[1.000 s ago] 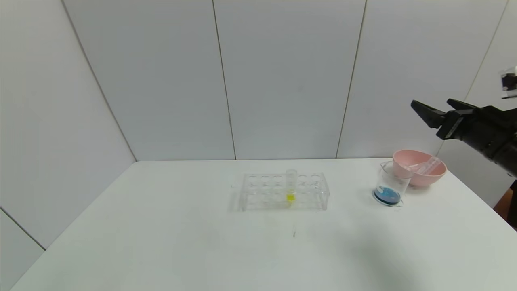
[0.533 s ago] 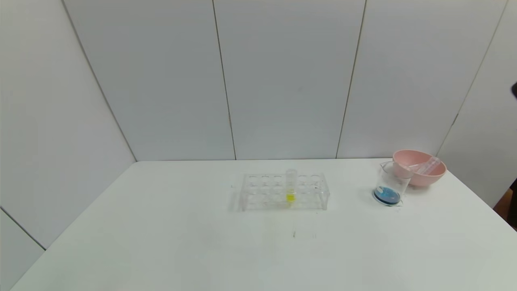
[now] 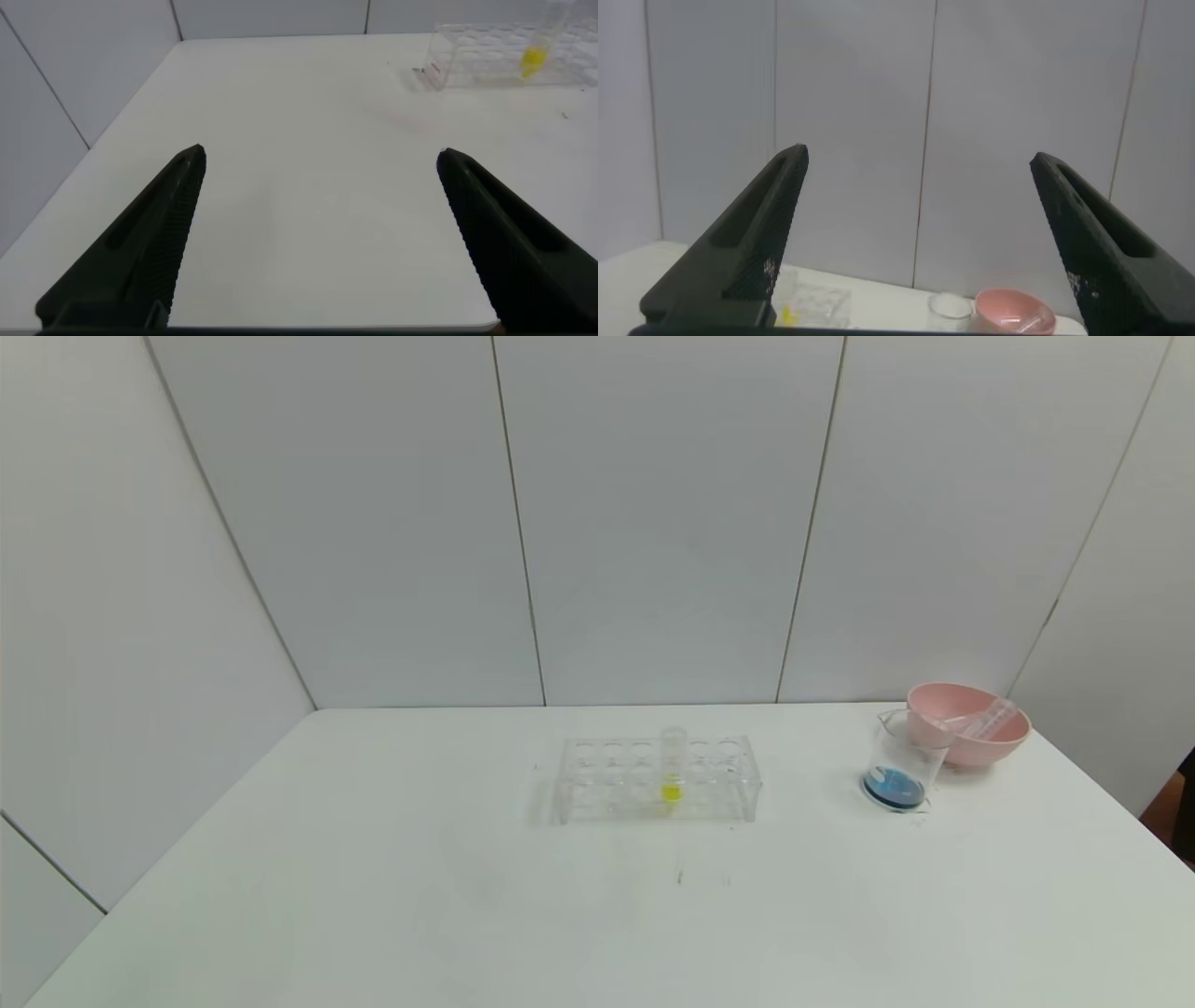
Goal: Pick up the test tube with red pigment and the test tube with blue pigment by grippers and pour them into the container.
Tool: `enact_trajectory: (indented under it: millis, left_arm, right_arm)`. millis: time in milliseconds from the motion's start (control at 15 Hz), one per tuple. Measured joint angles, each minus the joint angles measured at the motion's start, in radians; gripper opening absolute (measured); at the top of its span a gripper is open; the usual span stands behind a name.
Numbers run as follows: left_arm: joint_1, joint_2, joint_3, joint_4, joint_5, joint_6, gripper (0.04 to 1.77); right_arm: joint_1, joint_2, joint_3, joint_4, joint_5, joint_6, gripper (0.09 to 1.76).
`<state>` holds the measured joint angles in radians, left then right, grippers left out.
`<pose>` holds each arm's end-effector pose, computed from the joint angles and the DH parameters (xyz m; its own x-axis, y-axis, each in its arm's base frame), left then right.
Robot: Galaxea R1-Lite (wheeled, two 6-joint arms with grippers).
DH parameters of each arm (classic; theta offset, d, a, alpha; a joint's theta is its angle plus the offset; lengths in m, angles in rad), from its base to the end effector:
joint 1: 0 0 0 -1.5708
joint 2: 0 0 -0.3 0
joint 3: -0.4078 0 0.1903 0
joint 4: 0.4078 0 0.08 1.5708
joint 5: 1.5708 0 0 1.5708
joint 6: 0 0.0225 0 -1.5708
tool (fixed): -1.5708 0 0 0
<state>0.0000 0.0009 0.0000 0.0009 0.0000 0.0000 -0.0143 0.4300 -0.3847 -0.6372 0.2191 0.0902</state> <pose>-0.0227 0.0000 0.0754 1.0000 0.0000 -0.0018 0.0000 1.0000 0.0000 -0.0101 0.0050 0.2494 0.8131 0.2057 0.5446 -0.2160 0.9753 -0.0460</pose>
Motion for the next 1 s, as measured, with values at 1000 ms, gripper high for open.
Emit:
enact_trajectory:
  millis: [1000]
  left_arm:
    - [0.0,0.0,0.0,0.0,0.0,0.0,1.76]
  right_arm:
    - [0.014,-0.431,0.369,0.583,-0.194,-0.11,1.71]
